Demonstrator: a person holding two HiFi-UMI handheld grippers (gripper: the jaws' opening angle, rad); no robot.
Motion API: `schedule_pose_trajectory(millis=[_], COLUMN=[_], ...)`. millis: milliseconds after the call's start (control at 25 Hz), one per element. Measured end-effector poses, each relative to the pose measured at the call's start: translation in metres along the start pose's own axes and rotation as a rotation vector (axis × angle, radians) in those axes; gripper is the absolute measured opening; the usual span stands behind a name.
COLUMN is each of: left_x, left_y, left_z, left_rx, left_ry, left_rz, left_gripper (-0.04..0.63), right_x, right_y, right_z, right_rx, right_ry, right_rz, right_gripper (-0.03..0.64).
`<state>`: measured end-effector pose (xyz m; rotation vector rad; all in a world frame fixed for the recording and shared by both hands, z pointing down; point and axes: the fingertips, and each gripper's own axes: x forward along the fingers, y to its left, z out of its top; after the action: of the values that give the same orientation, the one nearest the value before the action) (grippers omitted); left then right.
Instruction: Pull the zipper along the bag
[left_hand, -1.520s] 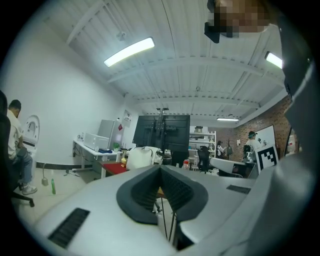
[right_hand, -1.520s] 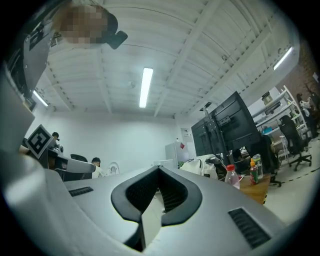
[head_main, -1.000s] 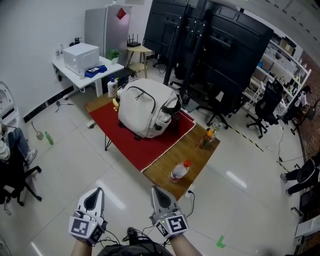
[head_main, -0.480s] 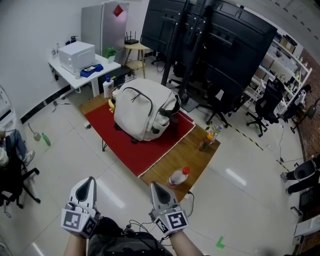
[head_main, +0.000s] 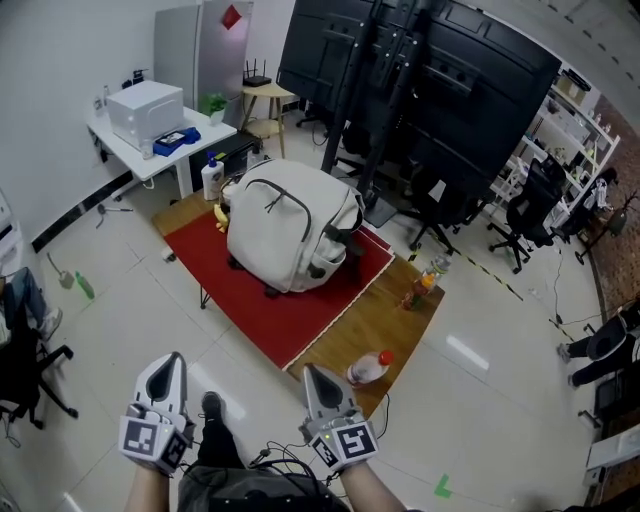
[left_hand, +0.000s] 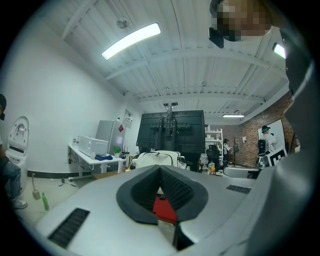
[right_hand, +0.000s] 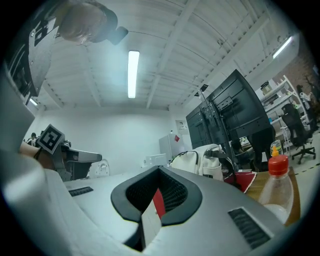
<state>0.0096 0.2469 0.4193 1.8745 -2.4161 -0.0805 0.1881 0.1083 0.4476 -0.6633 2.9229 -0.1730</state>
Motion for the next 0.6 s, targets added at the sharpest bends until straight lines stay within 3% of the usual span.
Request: schedule_pose_trajectory(millis=[600], left_x=[0.154], left_y=[0.164], left_z=[0.009], left_rx=[-0.047], left_ry=[0.031], left_rz=[-0.076], left_gripper=[0.021], right_x=[0.203], right_y=[-0.027], right_z=[-0.008], right_rx=[-0.078], right_ry=[0.003], right_rz=[-0.128], right_gripper=[0.021])
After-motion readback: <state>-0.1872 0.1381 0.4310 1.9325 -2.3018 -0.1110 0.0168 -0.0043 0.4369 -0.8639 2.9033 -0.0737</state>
